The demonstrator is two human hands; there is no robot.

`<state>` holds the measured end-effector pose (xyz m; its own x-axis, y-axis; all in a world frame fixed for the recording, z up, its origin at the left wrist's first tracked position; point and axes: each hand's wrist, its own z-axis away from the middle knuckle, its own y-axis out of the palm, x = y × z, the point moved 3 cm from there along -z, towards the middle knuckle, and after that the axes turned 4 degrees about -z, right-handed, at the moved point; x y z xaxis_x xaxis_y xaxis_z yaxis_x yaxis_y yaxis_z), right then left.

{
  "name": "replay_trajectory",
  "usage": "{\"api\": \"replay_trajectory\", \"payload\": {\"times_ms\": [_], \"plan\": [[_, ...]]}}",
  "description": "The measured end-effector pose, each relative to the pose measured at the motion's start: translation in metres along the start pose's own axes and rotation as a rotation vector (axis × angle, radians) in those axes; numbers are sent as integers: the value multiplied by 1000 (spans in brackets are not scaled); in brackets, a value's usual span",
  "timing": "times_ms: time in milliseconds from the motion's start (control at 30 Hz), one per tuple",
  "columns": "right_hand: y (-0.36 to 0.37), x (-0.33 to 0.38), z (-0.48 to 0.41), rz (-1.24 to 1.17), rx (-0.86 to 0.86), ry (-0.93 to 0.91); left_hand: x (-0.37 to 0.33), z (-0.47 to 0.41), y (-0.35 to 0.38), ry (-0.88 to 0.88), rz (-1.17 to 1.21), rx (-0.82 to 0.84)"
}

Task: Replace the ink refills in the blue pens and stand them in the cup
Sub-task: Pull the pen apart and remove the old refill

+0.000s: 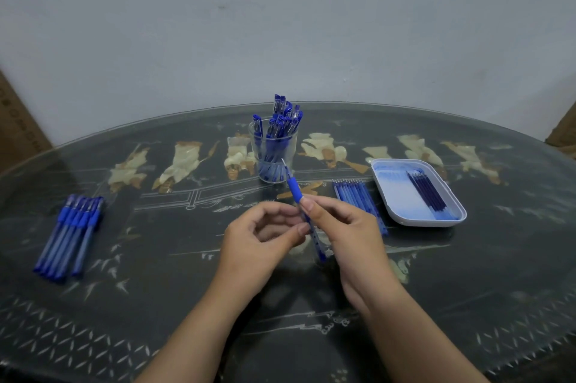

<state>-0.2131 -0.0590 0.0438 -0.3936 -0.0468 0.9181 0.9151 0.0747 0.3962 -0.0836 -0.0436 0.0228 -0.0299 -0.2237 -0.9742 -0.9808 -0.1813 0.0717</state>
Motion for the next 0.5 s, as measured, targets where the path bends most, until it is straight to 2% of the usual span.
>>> {"api": "replay_trajectory", "payload": {"times_ms": [133, 200, 367, 500], "plan": [[1, 0, 0, 4, 14, 5, -2, 1, 1, -35, 21, -9], [-1, 2, 0, 64, 27, -15, -2, 0, -1, -1, -48, -1], [-12, 18, -5, 149, 13, -103, -7, 0, -10, 305, -491, 30], [-19, 23, -7, 134, -48, -132, -8, 1, -18, 447, -663, 53]]}}
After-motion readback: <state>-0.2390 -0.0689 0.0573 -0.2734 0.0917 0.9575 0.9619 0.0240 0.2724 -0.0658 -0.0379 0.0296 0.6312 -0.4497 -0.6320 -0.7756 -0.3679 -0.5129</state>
